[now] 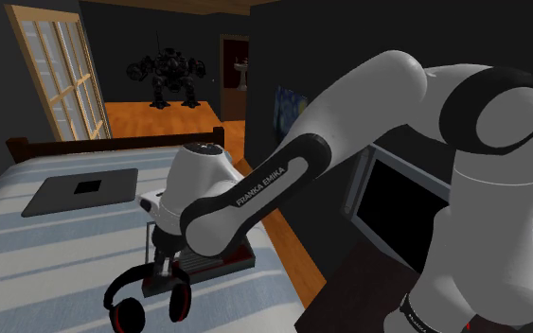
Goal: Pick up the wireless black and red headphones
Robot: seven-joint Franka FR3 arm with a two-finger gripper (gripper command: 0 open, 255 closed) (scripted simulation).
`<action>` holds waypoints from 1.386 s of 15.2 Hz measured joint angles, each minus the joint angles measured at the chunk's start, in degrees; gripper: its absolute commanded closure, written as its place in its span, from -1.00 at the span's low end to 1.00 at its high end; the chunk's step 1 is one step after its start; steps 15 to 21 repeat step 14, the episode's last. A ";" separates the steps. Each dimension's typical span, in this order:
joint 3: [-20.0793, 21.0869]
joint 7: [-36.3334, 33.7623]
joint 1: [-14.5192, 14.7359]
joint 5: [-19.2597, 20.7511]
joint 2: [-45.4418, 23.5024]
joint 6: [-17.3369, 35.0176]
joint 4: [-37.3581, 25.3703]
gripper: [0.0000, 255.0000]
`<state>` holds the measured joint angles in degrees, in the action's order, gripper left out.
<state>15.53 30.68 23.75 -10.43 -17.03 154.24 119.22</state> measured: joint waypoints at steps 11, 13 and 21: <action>0.10 -0.93 -0.40 -0.24 5.33 -7.33 -2.12 1.00; 0.08 -1.33 -0.34 -0.05 5.84 -8.72 -3.06 1.00; 0.08 -1.29 -0.42 -0.15 6.30 -9.18 -3.05 1.00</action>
